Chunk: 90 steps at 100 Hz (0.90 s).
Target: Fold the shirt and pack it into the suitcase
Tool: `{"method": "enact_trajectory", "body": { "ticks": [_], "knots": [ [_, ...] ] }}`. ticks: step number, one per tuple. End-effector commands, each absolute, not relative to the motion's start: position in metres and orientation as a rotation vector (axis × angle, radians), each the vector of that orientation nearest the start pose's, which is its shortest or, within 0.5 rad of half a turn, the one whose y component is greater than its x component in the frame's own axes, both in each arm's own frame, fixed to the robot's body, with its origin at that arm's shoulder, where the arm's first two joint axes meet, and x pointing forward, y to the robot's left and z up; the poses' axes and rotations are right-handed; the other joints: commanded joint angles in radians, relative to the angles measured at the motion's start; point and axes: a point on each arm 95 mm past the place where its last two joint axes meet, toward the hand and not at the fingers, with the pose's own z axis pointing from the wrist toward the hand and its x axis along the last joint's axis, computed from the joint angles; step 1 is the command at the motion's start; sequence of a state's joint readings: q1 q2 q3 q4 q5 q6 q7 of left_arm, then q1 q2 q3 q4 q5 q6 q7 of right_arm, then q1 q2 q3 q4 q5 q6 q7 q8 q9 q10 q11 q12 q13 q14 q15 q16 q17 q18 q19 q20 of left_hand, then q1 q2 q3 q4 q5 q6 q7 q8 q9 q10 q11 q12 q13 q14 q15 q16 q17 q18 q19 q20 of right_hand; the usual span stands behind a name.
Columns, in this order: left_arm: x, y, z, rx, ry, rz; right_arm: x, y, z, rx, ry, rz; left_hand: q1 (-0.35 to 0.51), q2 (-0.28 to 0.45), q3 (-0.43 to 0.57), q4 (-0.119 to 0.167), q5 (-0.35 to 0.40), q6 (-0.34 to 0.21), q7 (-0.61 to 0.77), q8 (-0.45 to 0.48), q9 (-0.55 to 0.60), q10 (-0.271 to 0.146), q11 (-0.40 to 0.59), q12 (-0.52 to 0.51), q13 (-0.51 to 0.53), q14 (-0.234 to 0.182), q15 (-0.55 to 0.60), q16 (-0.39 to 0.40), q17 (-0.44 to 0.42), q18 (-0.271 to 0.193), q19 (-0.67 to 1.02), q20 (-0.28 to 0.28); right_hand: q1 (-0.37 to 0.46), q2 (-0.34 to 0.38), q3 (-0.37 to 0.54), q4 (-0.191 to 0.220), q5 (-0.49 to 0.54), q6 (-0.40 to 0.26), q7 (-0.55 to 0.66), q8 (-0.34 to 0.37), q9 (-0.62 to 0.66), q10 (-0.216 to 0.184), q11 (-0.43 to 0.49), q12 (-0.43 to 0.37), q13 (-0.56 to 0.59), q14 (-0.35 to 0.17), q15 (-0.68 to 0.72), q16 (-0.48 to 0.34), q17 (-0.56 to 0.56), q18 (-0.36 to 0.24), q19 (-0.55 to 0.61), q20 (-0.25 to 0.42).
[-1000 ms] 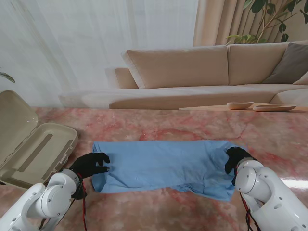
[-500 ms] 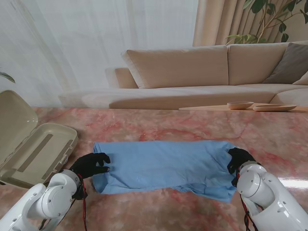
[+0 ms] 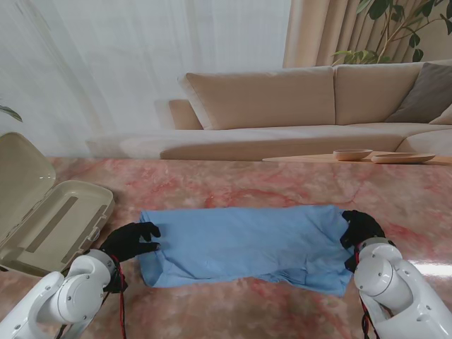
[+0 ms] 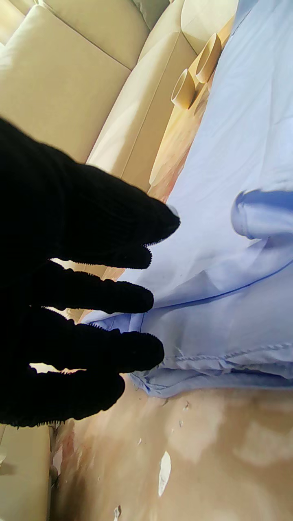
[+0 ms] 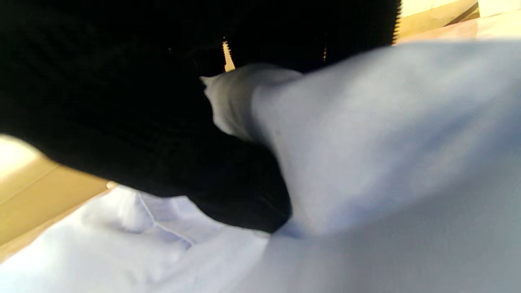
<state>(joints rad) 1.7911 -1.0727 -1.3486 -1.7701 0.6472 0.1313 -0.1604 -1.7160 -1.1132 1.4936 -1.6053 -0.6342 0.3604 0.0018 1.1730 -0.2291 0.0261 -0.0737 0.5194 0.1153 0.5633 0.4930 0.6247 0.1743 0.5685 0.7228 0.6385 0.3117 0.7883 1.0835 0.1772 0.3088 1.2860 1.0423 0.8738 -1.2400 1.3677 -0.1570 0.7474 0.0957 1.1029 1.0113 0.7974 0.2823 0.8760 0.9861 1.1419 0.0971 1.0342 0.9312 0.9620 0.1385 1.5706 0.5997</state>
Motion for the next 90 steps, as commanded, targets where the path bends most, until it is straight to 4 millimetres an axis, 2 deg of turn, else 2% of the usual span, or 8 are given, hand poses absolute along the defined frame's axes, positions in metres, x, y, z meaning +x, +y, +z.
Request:
{"method": "enact_trajectory", "body": {
  "ticks": [1,48,90],
  "knots": [
    [0.342,0.028,-0.348,-1.793,1.406,-1.457,0.378,-0.129,-0.34,1.841,0.899,1.171,0.023,0.035,-0.036,0.021,0.03,0.01,-0.013,0.0,-0.004,0.009,0.003,0.009,-0.017,0.034,-0.016,-0.01,-0.009,0.025,-0.002,-0.009,0.094,-0.045,0.143,0.078,0.011,-0.029,0.046,0.02,0.013,-0.016,0.021,0.021,0.052,-0.011,0.051,0.049,0.031,-0.042,0.059,0.019],
    [0.338,0.016,-0.37,-1.85,1.517,-1.45,0.384,-0.136,-0.295,1.762,0.851,1.276,0.023,0.037,-0.036,0.021,0.027,0.011,-0.015,0.0,-0.006,0.008,0.006,0.003,-0.018,0.033,-0.017,-0.011,-0.009,0.025,-0.002,-0.009,0.099,-0.059,0.155,0.073,0.014,-0.026,0.048,0.017,0.017,-0.013,0.019,0.023,0.056,-0.009,0.058,0.048,0.041,-0.037,0.058,0.031],
    [0.346,-0.002,-0.384,-1.889,1.583,-1.485,0.383,-0.131,-0.256,1.696,0.833,1.411,0.024,0.039,-0.036,0.021,0.025,0.011,-0.015,0.0,-0.008,0.009,0.007,0.002,-0.022,0.034,-0.016,-0.011,-0.01,0.027,-0.008,-0.012,0.102,-0.066,0.157,0.064,0.019,-0.026,0.047,0.015,0.022,-0.012,0.014,0.024,0.055,-0.003,0.06,0.049,0.043,-0.037,0.057,0.037]
  ]
}}
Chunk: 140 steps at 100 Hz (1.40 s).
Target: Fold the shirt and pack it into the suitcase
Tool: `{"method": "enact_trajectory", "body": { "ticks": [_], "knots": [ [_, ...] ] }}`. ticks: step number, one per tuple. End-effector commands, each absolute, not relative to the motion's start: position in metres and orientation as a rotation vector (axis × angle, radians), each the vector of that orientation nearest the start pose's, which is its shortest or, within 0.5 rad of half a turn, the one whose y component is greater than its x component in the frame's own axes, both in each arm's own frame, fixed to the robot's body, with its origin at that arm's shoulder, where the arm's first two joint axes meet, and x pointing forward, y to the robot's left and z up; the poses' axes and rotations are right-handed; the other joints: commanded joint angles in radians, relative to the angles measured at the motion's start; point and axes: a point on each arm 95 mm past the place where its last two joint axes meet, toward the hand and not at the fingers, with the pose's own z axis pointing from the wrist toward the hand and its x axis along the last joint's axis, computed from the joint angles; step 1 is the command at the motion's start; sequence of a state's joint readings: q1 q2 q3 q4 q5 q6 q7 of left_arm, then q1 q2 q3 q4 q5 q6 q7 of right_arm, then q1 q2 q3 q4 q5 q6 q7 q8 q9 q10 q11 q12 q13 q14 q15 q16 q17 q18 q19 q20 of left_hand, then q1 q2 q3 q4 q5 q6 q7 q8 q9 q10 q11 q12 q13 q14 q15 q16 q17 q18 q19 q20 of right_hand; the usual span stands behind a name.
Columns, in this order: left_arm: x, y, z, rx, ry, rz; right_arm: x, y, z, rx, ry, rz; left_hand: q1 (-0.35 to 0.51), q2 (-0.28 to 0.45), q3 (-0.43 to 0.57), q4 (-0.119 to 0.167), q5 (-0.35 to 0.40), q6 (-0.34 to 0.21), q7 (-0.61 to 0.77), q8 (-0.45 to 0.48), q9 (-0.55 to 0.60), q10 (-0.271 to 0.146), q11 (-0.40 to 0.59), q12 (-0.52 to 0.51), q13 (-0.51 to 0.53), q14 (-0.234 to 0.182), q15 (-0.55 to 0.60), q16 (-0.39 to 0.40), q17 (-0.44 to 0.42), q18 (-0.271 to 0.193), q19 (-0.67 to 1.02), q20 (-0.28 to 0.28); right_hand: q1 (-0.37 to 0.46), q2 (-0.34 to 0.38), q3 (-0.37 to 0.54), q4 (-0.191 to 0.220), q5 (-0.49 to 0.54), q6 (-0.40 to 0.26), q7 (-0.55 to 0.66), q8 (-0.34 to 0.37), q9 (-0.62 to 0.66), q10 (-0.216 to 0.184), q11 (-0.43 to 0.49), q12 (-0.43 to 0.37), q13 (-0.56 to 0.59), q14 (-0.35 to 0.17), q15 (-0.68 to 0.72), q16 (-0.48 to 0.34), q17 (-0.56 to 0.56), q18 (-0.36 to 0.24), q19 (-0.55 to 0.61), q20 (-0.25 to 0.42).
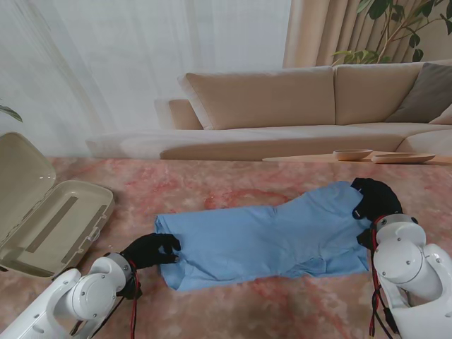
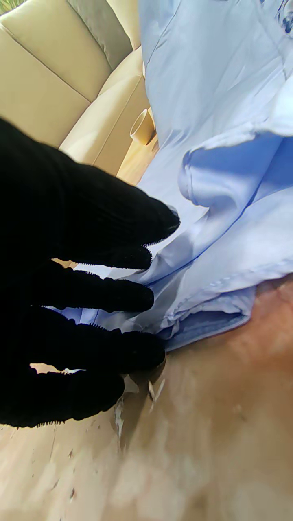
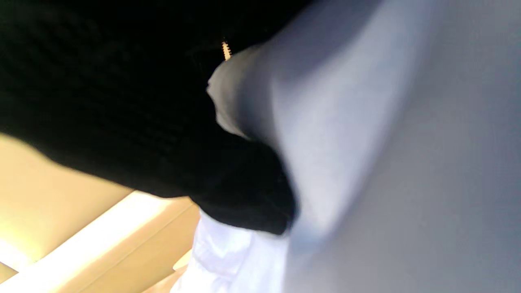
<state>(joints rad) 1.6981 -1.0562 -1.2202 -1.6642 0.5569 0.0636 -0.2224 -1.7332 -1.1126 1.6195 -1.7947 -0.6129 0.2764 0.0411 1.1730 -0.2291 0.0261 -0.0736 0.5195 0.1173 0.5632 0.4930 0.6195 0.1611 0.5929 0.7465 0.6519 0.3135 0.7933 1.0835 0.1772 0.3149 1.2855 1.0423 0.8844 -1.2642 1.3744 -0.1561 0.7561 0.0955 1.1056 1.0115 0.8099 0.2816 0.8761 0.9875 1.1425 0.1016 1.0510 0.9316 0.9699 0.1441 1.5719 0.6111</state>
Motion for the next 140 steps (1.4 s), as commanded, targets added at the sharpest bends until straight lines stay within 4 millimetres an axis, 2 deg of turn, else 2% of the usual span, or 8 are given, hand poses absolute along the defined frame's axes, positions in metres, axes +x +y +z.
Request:
{"method": "enact_trajectory", "body": {
  "ticks": [1,34,65,100,140],
  "knots": [
    [0.346,-0.002,-0.384,-1.89,1.583,-1.487,0.383,-0.13,-0.255,1.694,0.833,1.415,0.024,0.039,-0.036,0.021,0.025,0.008,-0.014,0.0,-0.004,0.023,-0.017,-0.022,-0.035,0.033,-0.021,-0.011,-0.01,0.021,-0.008,-0.012,0.091,-0.042,0.15,0.063,0.011,-0.026,0.044,0.014,0.01,-0.012,0.014,0.023,0.054,-0.008,0.044,0.049,0.035,-0.043,0.056,0.026],
    [0.359,-0.015,-0.384,-1.887,1.602,-1.531,0.384,-0.113,-0.219,1.634,0.862,1.535,0.024,0.041,-0.036,0.021,0.024,0.01,-0.014,-0.001,-0.005,0.023,-0.017,-0.024,-0.037,0.035,-0.02,-0.011,-0.011,0.024,-0.014,-0.018,0.093,-0.044,0.149,0.058,0.011,-0.026,0.043,0.014,0.009,-0.009,0.01,0.023,0.053,-0.005,0.043,0.049,0.034,-0.041,0.054,0.028],
    [0.373,-0.03,-0.387,-1.905,1.608,-1.581,0.386,-0.076,-0.197,1.611,0.936,1.641,0.024,0.041,-0.036,0.021,0.025,0.014,-0.015,-0.002,-0.007,0.026,-0.017,-0.029,-0.039,0.038,-0.02,-0.011,-0.013,0.026,-0.018,-0.022,0.092,-0.043,0.146,0.055,0.012,-0.023,0.038,0.011,0.011,-0.006,0.006,0.021,0.053,-0.003,0.042,0.049,0.034,-0.037,0.053,0.03],
    [0.383,-0.047,-0.39,-1.918,1.617,-1.646,0.389,-0.026,-0.192,1.656,0.968,1.764,0.024,0.042,-0.036,0.021,0.024,0.012,-0.017,-0.002,-0.006,0.026,-0.016,-0.035,-0.041,0.038,-0.019,-0.012,-0.014,0.026,-0.017,-0.024,0.093,-0.04,0.139,0.052,0.014,-0.02,0.03,0.007,0.011,-0.002,0.001,0.021,0.052,0.001,0.04,0.049,0.033,-0.034,0.05,0.033],
    [0.383,-0.05,-0.39,-1.925,1.607,-1.665,0.392,0.025,-0.198,1.744,0.972,1.859,0.024,0.042,-0.036,0.021,0.026,0.014,-0.018,-0.002,-0.007,0.027,-0.015,-0.039,-0.041,0.04,-0.018,-0.011,-0.016,0.027,-0.015,-0.025,0.093,-0.036,0.131,0.047,0.016,-0.018,0.024,0.005,0.01,0.003,-0.004,0.022,0.049,0.006,0.038,0.048,0.031,-0.027,0.047,0.036]
  ]
}}
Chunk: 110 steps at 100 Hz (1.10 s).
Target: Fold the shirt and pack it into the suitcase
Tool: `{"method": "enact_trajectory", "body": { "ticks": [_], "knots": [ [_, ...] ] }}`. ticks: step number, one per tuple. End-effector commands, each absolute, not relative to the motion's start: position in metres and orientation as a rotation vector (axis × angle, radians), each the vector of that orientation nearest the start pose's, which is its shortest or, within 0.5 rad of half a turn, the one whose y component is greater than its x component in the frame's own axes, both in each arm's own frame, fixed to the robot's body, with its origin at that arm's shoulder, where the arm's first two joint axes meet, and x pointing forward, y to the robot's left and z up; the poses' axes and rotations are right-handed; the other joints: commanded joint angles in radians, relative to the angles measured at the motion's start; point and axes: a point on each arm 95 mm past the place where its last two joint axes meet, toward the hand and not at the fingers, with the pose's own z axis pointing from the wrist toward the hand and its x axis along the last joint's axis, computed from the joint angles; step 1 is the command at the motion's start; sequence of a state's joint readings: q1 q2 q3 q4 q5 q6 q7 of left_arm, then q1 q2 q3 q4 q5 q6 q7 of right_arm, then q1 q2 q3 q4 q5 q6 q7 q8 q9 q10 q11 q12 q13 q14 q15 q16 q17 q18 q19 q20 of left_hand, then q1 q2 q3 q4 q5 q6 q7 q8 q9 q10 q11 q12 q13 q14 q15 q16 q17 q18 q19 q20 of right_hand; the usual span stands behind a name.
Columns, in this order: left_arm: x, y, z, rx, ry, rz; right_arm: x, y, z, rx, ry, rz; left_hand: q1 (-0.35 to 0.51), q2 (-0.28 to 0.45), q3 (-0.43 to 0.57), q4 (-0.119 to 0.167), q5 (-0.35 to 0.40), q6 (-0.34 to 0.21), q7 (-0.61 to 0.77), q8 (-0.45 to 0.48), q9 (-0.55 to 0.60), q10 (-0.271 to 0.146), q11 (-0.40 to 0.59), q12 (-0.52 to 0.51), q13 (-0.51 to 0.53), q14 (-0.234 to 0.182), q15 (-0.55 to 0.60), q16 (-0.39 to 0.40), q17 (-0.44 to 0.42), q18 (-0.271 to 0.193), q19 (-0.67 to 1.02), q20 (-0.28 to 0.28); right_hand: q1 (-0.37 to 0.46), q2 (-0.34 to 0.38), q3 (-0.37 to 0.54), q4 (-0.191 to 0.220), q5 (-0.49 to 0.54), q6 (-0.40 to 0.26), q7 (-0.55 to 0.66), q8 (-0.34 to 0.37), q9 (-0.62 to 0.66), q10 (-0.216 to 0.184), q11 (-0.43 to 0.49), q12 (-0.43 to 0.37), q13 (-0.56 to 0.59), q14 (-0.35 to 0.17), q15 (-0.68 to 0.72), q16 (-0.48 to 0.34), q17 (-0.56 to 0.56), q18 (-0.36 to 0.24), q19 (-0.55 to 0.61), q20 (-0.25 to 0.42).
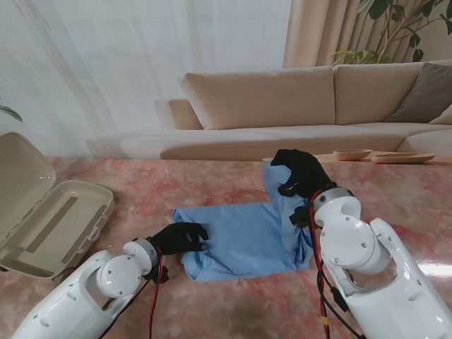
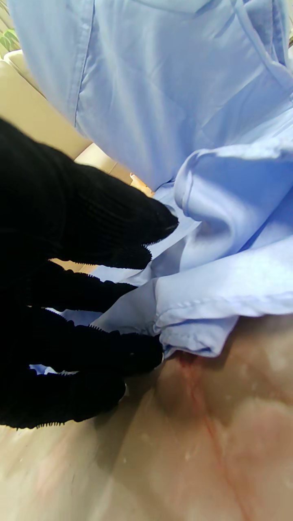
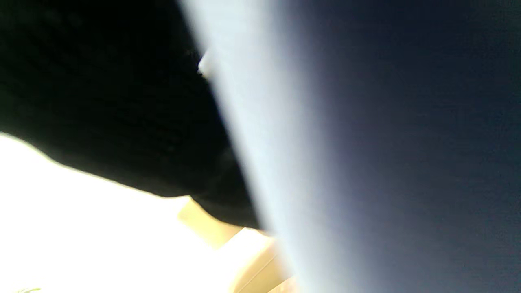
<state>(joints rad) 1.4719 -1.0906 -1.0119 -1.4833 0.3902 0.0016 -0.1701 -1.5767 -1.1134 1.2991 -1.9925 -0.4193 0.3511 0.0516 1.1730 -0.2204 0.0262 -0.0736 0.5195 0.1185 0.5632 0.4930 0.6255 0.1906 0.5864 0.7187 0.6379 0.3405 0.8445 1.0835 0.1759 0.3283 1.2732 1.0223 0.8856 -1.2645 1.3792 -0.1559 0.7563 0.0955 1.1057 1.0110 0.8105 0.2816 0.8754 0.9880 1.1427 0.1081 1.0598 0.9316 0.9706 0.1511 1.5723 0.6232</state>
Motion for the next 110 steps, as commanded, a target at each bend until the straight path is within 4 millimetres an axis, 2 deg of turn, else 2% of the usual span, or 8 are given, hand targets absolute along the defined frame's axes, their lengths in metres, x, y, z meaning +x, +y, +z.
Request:
{"method": "enact_trajectory", "body": {
  "ticks": [1,63,110],
  "knots": [
    [0.383,-0.05,-0.39,-1.926,1.606,-1.665,0.392,0.026,-0.198,-2.272,-1.263,-2.42,0.024,0.033,-0.037,0.021,0.026,0.011,-0.018,-0.002,-0.012,-0.003,-0.008,-0.011,-0.027,0.012,-0.069,-0.011,-0.014,0.014,-0.003,-0.005,0.092,-0.035,0.126,0.047,0.016,-0.017,0.023,0.005,0.009,0.003,-0.003,0.022,0.049,0.0,0.029,0.048,0.03,-0.034,0.046,0.024],
    [0.382,-0.049,-0.388,-1.93,1.545,-1.7,0.385,0.075,-0.226,-2.223,-1.19,-2.294,0.026,0.032,-0.036,0.022,0.027,0.012,-0.018,-0.001,-0.013,-0.003,-0.007,-0.008,-0.027,0.011,-0.07,-0.012,-0.013,0.013,-0.002,-0.006,0.095,-0.037,0.123,0.042,0.019,-0.014,0.015,0.001,0.007,0.006,-0.006,0.021,0.045,0.01,0.03,0.047,0.023,-0.025,0.045,0.027],
    [0.379,-0.042,-0.374,-1.915,1.463,-1.744,0.385,0.105,-0.258,-2.215,-1.253,-2.175,0.024,0.031,-0.037,0.021,0.03,0.012,-0.018,-0.002,-0.011,0.001,-0.016,-0.022,-0.026,0.013,-0.077,-0.017,-0.013,0.013,-0.002,-0.006,0.095,-0.031,0.115,0.038,0.021,-0.017,0.014,0.001,0.003,0.001,-0.005,0.021,0.04,0.016,0.03,0.046,0.012,-0.021,0.049,0.03]
  ]
}}
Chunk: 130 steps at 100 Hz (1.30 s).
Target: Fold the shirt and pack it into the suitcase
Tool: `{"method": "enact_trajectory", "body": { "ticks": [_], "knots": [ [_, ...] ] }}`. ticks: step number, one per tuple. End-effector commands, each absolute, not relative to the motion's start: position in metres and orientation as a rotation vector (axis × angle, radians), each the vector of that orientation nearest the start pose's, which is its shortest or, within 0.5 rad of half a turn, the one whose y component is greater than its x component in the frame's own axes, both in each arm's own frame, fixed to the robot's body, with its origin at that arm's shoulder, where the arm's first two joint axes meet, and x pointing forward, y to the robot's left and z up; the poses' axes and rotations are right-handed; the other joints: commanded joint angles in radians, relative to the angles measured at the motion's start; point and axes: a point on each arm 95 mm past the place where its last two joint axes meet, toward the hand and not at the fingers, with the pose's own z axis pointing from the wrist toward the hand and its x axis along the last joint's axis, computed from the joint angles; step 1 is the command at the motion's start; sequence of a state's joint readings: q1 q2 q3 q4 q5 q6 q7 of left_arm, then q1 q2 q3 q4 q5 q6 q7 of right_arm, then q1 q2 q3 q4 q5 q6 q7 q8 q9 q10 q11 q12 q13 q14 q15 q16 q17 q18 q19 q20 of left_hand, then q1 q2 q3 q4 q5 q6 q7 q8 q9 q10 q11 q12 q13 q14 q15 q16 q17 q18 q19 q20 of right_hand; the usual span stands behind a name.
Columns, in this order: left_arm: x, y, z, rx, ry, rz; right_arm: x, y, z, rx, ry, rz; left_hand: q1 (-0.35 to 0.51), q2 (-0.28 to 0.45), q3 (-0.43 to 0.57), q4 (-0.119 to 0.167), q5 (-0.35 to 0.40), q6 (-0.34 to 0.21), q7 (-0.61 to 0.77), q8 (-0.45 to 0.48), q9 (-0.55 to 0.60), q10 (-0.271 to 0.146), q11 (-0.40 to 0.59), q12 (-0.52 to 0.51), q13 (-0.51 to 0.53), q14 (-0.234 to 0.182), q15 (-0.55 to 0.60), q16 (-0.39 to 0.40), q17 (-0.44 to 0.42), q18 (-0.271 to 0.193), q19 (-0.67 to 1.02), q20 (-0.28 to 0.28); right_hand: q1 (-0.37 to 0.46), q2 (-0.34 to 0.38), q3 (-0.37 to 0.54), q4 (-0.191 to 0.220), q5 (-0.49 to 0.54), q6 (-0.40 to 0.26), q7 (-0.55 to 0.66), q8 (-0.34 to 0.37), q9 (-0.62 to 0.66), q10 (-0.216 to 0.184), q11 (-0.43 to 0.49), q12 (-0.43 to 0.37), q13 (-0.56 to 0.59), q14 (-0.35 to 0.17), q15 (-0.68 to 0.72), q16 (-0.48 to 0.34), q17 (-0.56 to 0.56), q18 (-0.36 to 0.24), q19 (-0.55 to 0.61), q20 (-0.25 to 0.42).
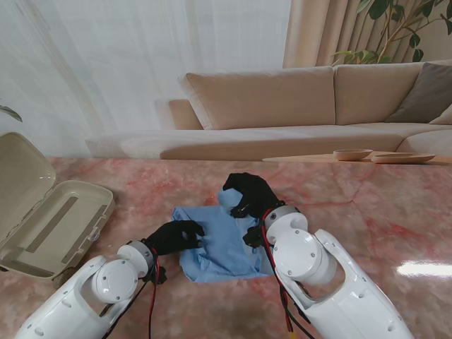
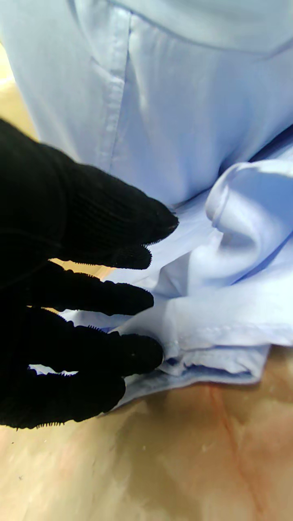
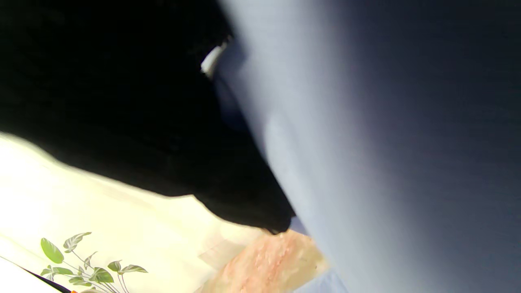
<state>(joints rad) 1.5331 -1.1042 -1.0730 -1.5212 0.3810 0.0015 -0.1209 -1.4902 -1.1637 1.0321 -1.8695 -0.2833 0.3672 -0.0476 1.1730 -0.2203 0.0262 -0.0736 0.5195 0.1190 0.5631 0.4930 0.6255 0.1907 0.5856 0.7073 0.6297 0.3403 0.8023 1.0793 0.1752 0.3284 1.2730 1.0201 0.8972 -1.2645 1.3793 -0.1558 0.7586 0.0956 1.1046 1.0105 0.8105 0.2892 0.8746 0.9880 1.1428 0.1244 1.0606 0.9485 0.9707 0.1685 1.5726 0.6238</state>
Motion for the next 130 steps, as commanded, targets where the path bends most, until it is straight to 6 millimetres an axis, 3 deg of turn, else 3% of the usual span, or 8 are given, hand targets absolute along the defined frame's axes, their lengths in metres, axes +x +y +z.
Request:
{"method": "enact_trajectory", "body": {
  "ticks": [1,84,92,95,101,106,113,130],
  "knots": [
    [0.379,-0.042,-0.373,-1.914,1.462,-1.745,0.385,0.105,-0.258,-2.215,-1.255,-2.173,0.025,0.031,-0.036,0.022,0.03,0.011,-0.018,-0.002,-0.011,0.0,-0.015,-0.01,-0.017,0.014,-0.035,-0.013,-0.013,0.013,-0.002,-0.004,0.083,-0.031,0.115,0.038,0.019,-0.017,0.015,0.002,0.003,-0.006,-0.004,0.021,0.04,-0.001,0.029,0.029,0.012,-0.038,0.048,0.029],
    [0.367,-0.022,-0.346,-1.836,1.336,-1.739,0.364,0.148,-0.309,-2.104,-1.465,-2.116,0.021,0.031,-0.038,0.021,0.036,0.012,-0.025,-0.002,-0.007,0.002,-0.018,-0.019,-0.015,0.014,-0.039,-0.017,-0.013,0.013,-0.002,-0.004,0.071,0.053,0.016,0.023,0.018,-0.013,-0.01,-0.066,-0.009,-0.002,-0.017,-0.005,0.014,0.05,-0.015,-0.004,-0.024,0.02,0.009,0.043],
    [0.367,-0.02,-0.345,-1.835,1.33,-1.733,0.361,0.153,-0.314,-2.094,-1.475,-2.1,0.021,0.032,-0.038,0.021,0.037,0.013,-0.026,-0.002,-0.007,0.002,-0.019,-0.02,-0.015,0.014,-0.04,-0.017,-0.013,0.013,-0.002,-0.004,0.061,0.074,-0.013,0.032,0.011,-0.013,0.001,-0.096,-0.008,0.0,-0.02,-0.013,0.016,0.059,-0.027,-0.019,-0.019,0.026,-0.008,0.097],
    [0.366,-0.02,-0.345,-1.835,1.328,-1.731,0.36,0.154,-0.316,-2.091,-1.478,-2.091,0.021,0.032,-0.037,0.021,0.037,0.013,-0.026,-0.002,-0.007,0.002,-0.019,-0.02,-0.016,0.015,-0.04,-0.018,-0.013,0.013,-0.002,-0.004,0.054,0.085,-0.027,0.043,0.006,-0.013,0.009,-0.112,-0.009,0.001,-0.022,-0.015,0.015,0.063,-0.032,-0.025,-0.017,0.029,-0.032,0.153],
    [0.366,-0.018,-0.345,-1.834,1.326,-1.727,0.358,0.158,-0.32,-2.085,-1.483,-2.069,0.021,0.032,-0.038,0.021,0.037,0.013,-0.027,-0.002,-0.007,0.002,-0.019,-0.02,-0.016,0.015,-0.04,-0.018,-0.013,0.013,-0.002,-0.004,0.045,0.1,-0.042,0.043,0.003,-0.01,0.004,-0.123,-0.009,0.005,-0.027,-0.021,0.013,0.075,-0.046,-0.038,-0.022,0.039,-0.047,0.159],
    [0.365,-0.017,-0.345,-1.833,1.324,-1.722,0.357,0.16,-0.323,-2.078,-1.494,-2.045,0.02,0.033,-0.038,0.021,0.038,0.012,-0.027,-0.002,-0.007,0.003,-0.019,-0.02,-0.016,0.014,-0.041,-0.018,-0.013,0.013,-0.002,-0.004,0.032,0.121,-0.063,0.05,0.0,-0.008,-0.003,-0.138,-0.011,0.008,-0.035,-0.029,0.01,0.083,-0.062,-0.048,-0.031,0.052,-0.061,0.155],
    [0.364,-0.016,-0.344,-1.835,1.319,-1.718,0.355,0.163,-0.327,-2.071,-1.505,-2.018,0.019,0.033,-0.038,0.021,0.038,0.013,-0.027,-0.002,-0.008,0.003,-0.02,-0.021,-0.017,0.014,-0.042,-0.018,-0.013,0.013,-0.002,-0.004,-0.013,0.214,-0.169,0.076,-0.017,-0.002,-0.001,-0.183,-0.019,0.016,-0.05,-0.05,0.0,0.092,-0.104,-0.065,-0.054,0.083,-0.093,0.142],
    [0.363,-0.014,-0.343,-1.834,1.314,-1.708,0.352,0.169,-0.337,-2.051,-1.513,-1.947,0.02,0.034,-0.038,0.021,0.04,0.012,-0.03,-0.002,-0.007,0.003,-0.022,-0.022,-0.017,0.015,-0.043,-0.02,-0.013,0.013,-0.002,-0.004,-0.096,0.307,-0.368,0.075,-0.035,0.037,-0.079,-0.273,-0.064,0.033,-0.089,-0.152,-0.076,0.129,-0.231,-0.144,-0.169,0.177,-0.189,0.094]
  ]
}}
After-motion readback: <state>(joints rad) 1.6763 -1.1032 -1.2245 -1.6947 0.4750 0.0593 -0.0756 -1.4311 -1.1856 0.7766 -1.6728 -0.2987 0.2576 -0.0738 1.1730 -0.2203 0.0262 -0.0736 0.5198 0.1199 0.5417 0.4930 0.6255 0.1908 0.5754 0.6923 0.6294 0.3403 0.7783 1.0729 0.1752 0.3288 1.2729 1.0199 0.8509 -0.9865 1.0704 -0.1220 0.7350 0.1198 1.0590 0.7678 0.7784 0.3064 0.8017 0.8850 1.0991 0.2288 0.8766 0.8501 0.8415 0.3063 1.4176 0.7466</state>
